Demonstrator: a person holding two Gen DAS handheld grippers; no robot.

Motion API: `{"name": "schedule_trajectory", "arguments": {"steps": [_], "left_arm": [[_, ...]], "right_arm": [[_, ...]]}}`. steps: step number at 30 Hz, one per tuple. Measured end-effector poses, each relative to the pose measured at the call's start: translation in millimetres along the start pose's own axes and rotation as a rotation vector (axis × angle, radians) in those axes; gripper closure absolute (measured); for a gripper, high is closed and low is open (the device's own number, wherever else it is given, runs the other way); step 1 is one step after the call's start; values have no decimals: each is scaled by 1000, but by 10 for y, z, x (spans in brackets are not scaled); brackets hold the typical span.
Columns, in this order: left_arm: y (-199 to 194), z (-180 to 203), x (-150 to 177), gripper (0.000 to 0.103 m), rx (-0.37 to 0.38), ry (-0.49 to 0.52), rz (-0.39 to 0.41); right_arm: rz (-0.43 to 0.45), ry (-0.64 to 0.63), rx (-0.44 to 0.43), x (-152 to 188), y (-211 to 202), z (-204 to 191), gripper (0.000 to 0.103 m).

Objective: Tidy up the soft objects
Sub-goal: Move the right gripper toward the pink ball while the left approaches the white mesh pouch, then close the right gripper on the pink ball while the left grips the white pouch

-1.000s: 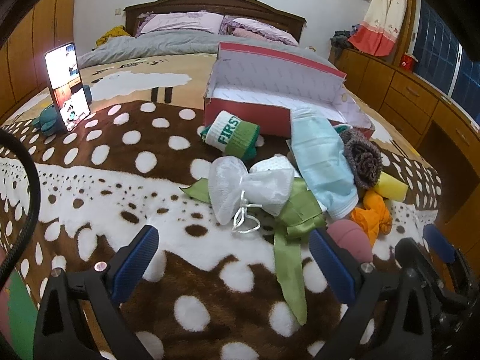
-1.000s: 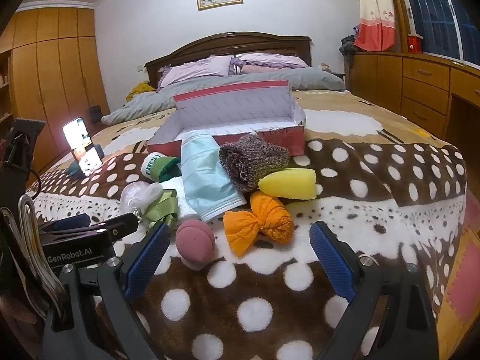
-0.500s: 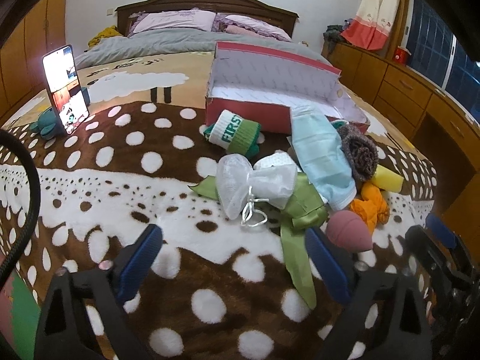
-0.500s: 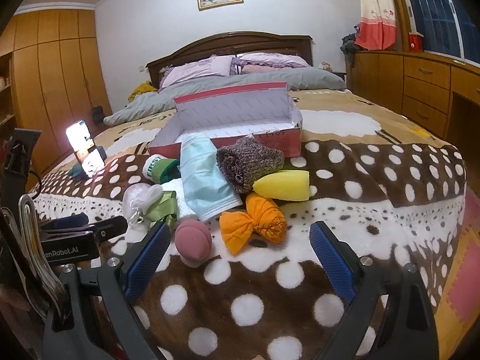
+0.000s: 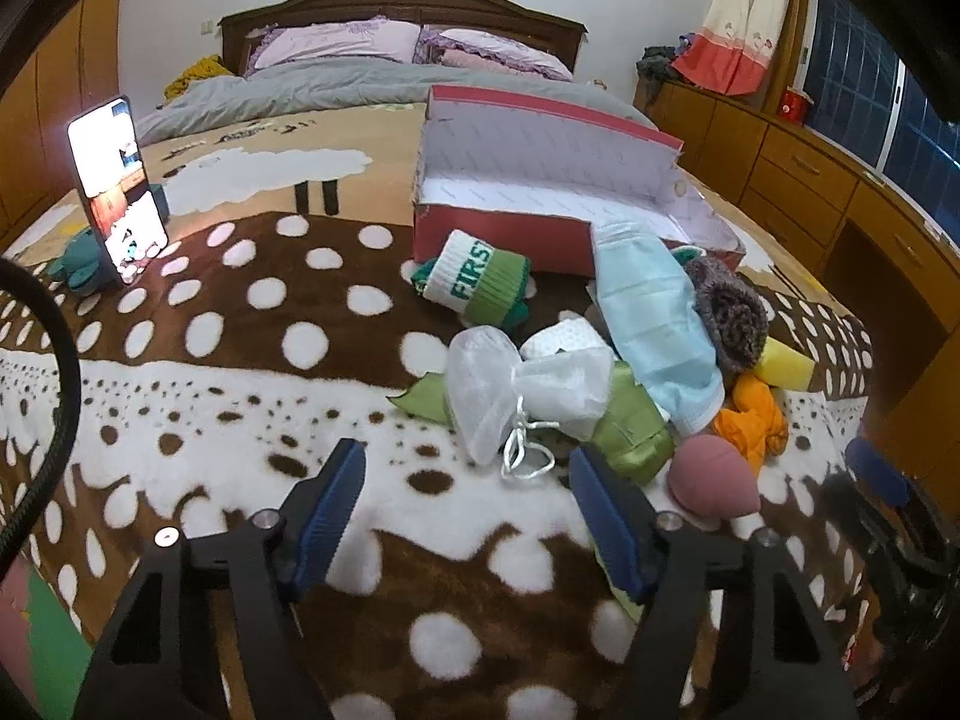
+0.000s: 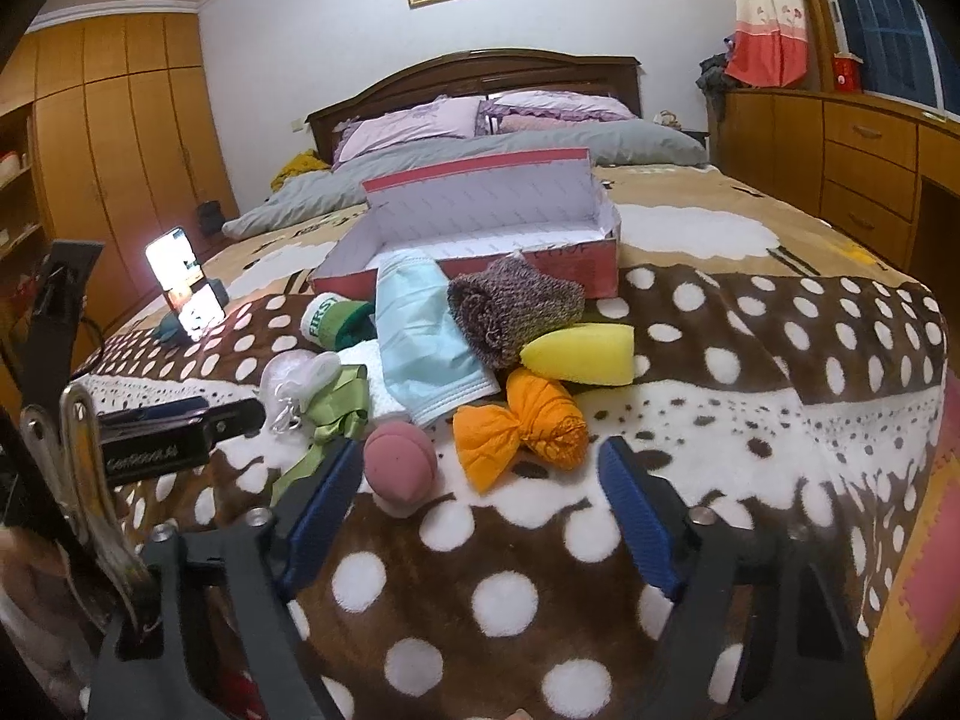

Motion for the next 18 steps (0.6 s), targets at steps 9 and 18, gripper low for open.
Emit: {"name": "schedule_trajectory", "arguments": {"steps": [9,18], "left_arm": [[168,59,-74,31,15,7,4],[367,5,-101,57,29,-14,-17]], "right_arm": [[-46,-17,-44,28,113,-58,38],[-74,-81,-113,44,224,-255,48]]}}
Point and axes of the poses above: each gripper's, at about its wrist camera, not at the fingertips, and y roughly the way its jaws point, z to its right, x to its underside, the point moved 2 cm from there along y, roughly the way its jaws point, and after that the axes turned 12 degrees about z, right-handed, at the moved point
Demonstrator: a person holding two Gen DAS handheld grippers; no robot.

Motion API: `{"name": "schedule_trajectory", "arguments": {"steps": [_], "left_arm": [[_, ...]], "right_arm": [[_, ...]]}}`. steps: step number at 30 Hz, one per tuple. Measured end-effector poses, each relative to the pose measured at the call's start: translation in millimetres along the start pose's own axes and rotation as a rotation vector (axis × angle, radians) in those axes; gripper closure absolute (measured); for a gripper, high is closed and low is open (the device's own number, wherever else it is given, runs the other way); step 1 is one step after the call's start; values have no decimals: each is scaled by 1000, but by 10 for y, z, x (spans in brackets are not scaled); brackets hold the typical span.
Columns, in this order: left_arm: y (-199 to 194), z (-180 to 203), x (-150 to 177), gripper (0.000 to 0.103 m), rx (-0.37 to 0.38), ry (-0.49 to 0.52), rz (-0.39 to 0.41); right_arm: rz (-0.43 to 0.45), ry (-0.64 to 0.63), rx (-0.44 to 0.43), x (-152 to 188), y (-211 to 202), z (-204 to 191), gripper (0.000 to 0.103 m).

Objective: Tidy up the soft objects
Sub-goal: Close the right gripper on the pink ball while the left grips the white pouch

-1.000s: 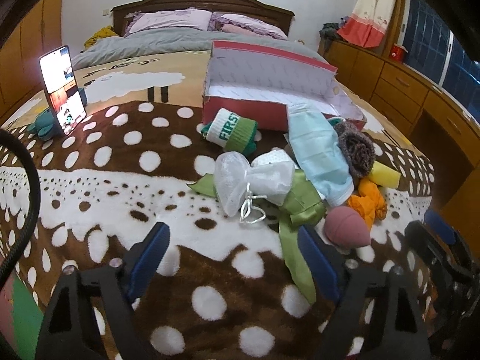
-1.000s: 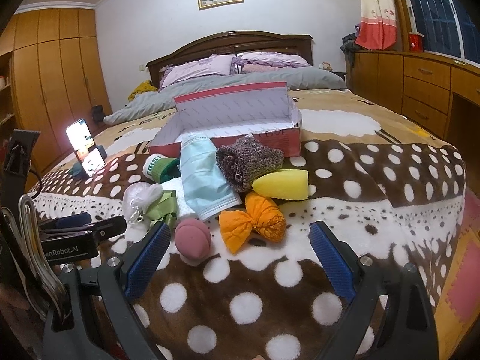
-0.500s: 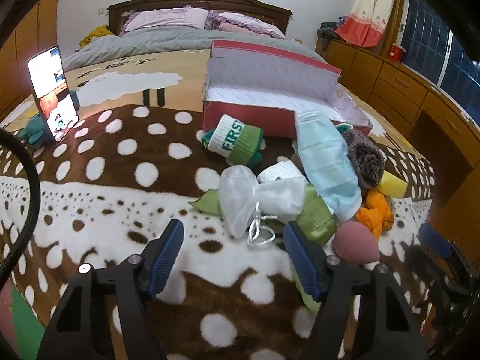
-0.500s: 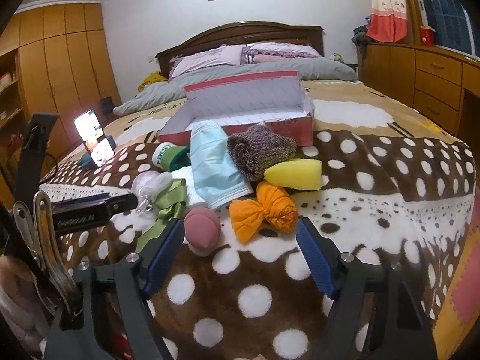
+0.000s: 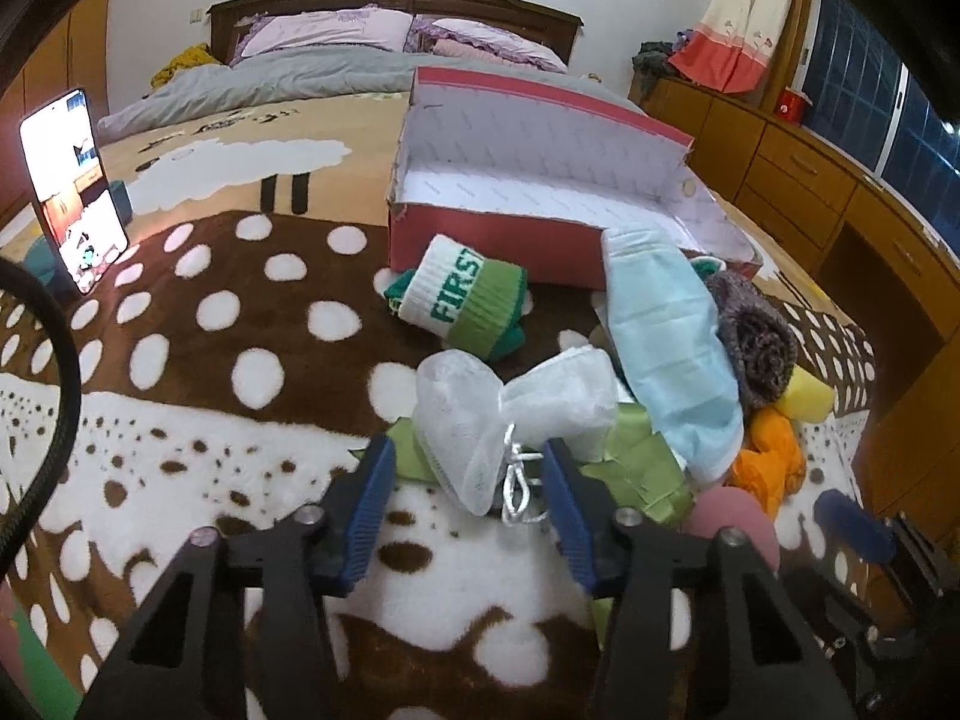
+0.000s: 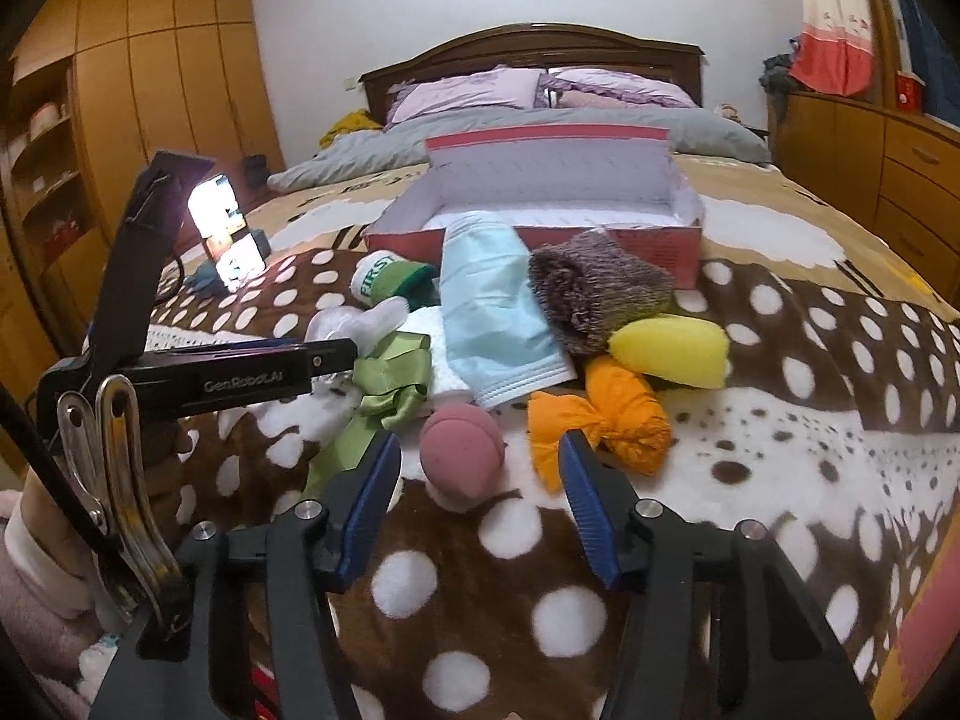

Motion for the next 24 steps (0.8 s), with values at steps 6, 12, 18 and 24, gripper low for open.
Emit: {"name": "schedule_trajectory", "arguments": {"steps": [6,12,18,24], "left_arm": [[57,-46,13,76,22,-28,-9],[43,-82,13,84,40,-43,4],[-41,-61,-3,88,51,-46,25],[-159,-44,-9,89,49,-36,45]], "right_arm": [[-40,-21,-31,20,170,-67,54],[-77,-31,-43,53,306,-82,54],[-79,-60,-52,71,369,-143,60],[-56,-53,-42,45,328,-137,70]]}}
Point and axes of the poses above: each gripper's, at about its wrist camera, not at the fingertips, and y roughly the way its jaws point, z to its right, x to its underside, the point moved 2 cm from there along y, roughly the way its jaws point, and after that the axes turned 12 degrees about z, right-handed, at the moved point
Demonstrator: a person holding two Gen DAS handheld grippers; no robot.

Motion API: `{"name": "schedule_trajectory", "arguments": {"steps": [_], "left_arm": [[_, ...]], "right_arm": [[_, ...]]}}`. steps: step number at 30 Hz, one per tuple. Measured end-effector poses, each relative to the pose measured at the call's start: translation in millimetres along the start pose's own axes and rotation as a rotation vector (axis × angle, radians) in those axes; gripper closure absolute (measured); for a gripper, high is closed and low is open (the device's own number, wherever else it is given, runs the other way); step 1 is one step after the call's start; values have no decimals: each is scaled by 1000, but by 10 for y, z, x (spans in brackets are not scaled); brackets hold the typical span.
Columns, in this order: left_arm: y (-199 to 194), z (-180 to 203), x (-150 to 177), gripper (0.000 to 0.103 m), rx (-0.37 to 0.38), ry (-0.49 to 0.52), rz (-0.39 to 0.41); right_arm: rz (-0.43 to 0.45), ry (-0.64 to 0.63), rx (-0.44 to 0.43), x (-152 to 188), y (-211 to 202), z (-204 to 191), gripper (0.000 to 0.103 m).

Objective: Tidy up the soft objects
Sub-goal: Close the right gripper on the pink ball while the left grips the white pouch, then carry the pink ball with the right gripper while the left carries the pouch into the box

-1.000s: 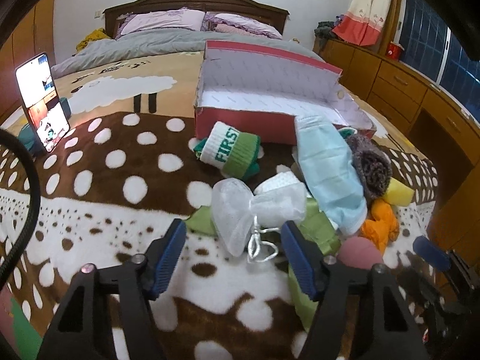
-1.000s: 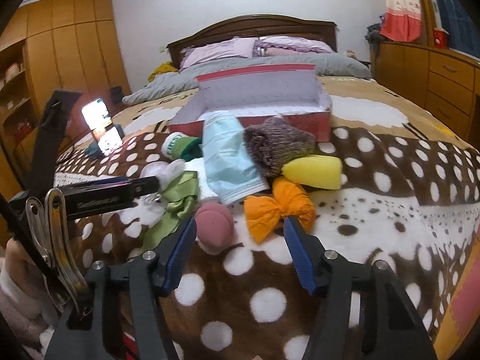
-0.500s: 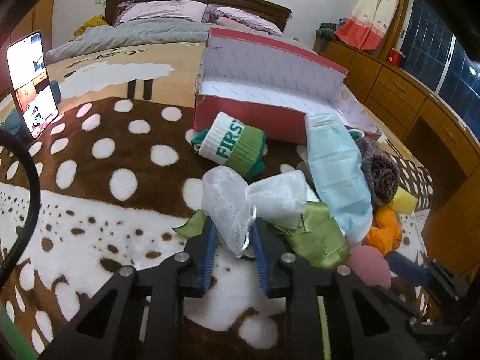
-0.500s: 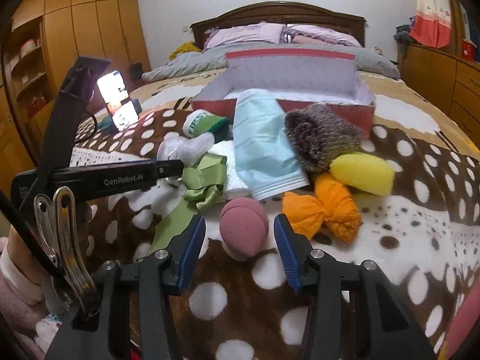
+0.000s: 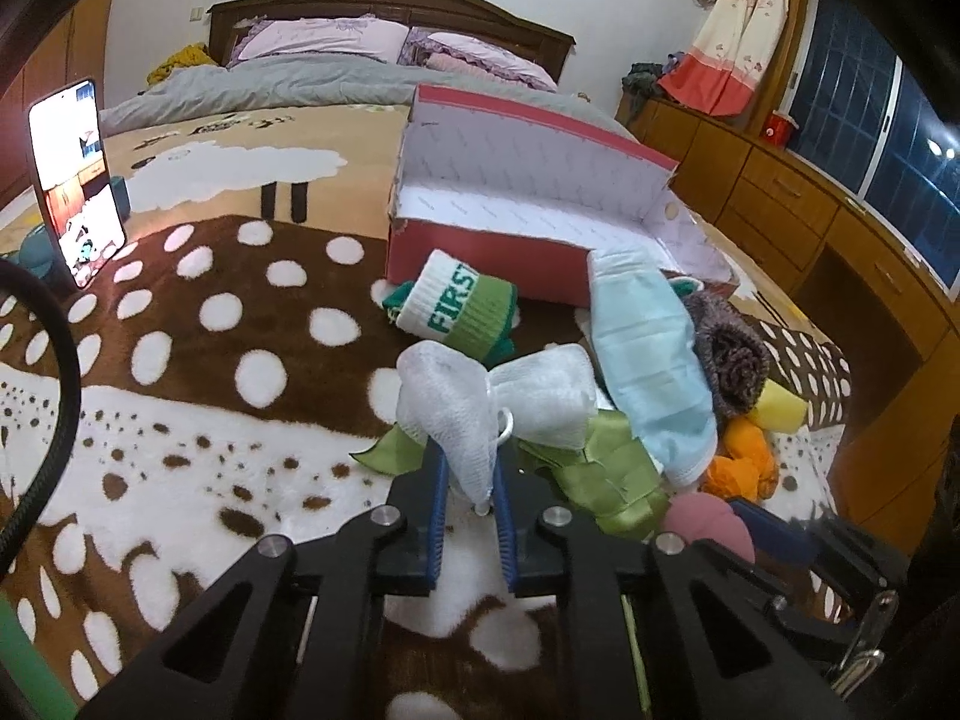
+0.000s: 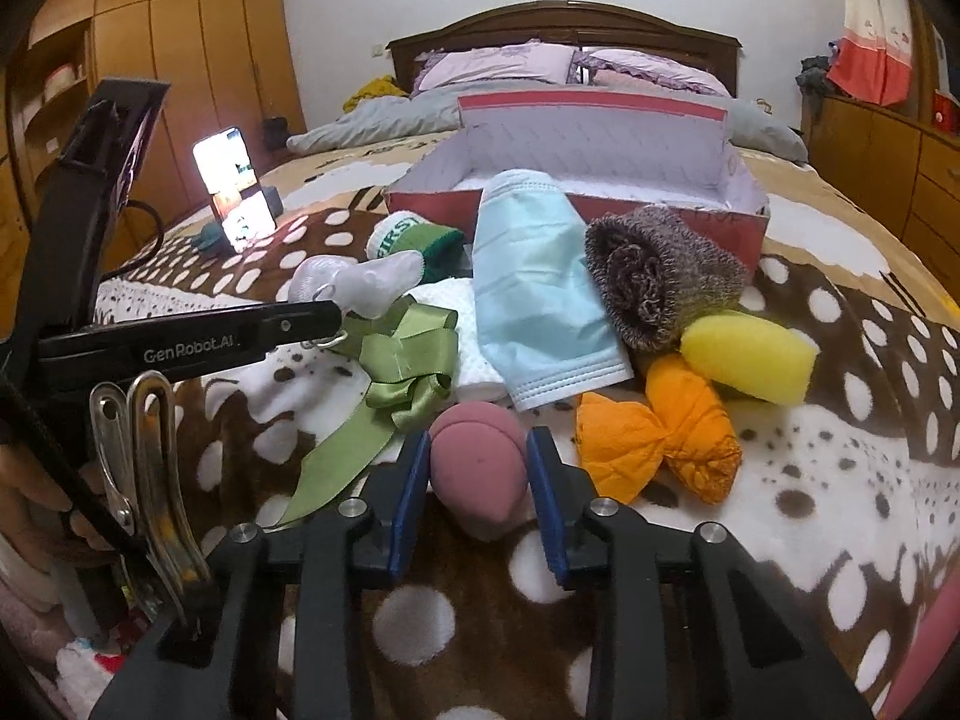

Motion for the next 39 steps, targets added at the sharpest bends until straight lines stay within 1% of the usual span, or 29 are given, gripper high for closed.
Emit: {"name": "schedule_trajectory", "arguments": {"steps": [11,22,28,34,39], "left_arm": [[-268,87,-53,89,9,0,46],[-476,196,-130,89,23,21,90],[-583,255,-161,89,32,36,112],[-603,319,-240,89,37,51,121],[-563,392,-360,89,47,70,124]], "right_arm": [[82,-1,-39,-80,-351,-75,70],[123,12,-60,-158,-532,-117,70],[156,-3,-60,-223,-675,-144,70],[166,0,-64,-307,-725,-112,70],[170,26,-60,-427,-701,24,70]]}}
Point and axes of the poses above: each gripper's, at about its wrist camera, not at the fingertips, and y roughly the way its jaws point, z to its right, x to its underside, the point moved 2 cm from there along y, roughly the way its jaws point, and after that the axes turned 12 degrees about z, right-handed, at the moved point
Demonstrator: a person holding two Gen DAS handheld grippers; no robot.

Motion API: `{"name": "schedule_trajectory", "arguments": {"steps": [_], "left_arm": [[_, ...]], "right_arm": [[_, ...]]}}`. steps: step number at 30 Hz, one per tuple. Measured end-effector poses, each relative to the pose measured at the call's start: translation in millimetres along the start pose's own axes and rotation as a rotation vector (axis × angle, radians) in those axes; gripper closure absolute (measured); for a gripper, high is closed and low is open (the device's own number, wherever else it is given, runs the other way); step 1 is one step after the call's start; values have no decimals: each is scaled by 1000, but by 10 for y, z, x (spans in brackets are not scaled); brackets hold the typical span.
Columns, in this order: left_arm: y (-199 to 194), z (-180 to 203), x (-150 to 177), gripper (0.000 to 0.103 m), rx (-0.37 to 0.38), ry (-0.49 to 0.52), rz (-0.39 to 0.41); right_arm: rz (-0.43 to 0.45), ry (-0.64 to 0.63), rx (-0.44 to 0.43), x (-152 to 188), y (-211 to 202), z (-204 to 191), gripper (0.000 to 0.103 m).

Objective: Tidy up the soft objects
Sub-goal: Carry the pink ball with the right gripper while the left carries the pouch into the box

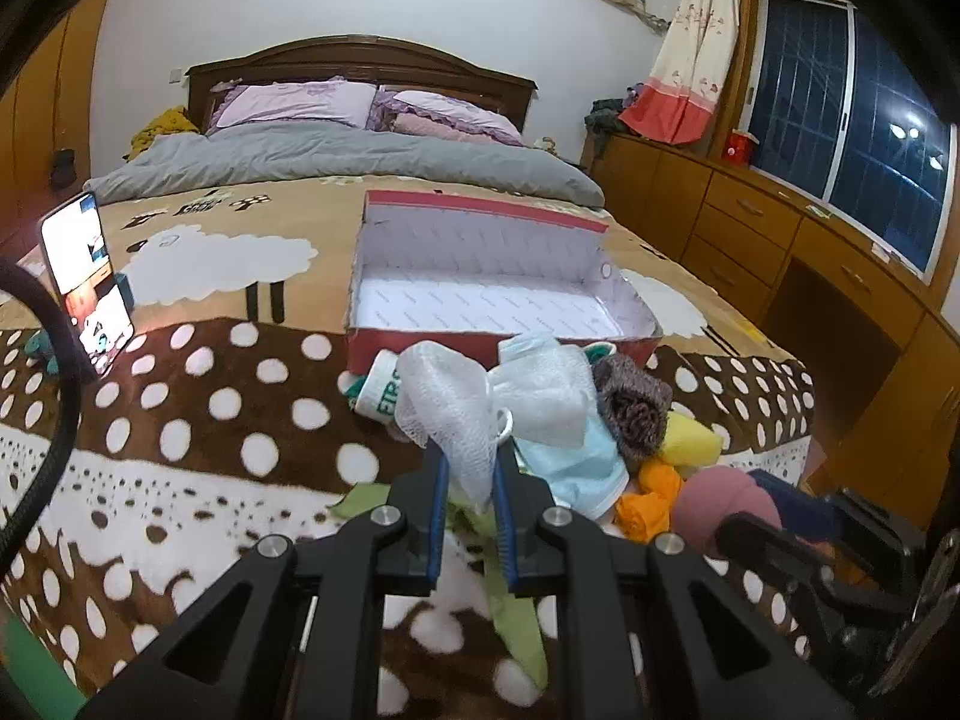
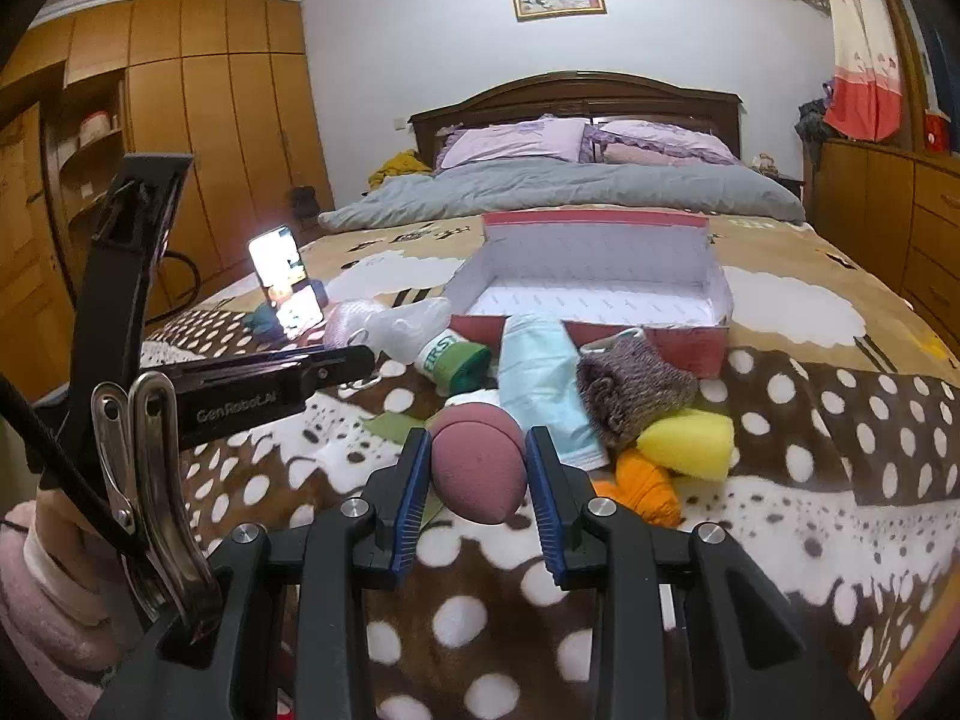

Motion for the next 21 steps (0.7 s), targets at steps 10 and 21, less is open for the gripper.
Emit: {"name": "schedule_trajectory", "arguments": {"steps": [10,21], "left_arm": [[251,80,-218,89,9,27,-6],[586,157,-574,89,14,53,14]], "right_arm": [[15,18,31,-284,174,294,70],[35,9,60,-574,409,544,70]]}}
Point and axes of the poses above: each gripper's, at about its wrist camera, not at the fingertips, and y roughly the way its jaws point, z to its right, x to its underside, the point moved 2 cm from there along y, roughly the way its jaws point, and after that the axes turned 12 degrees about z, right-handed, at the moved point
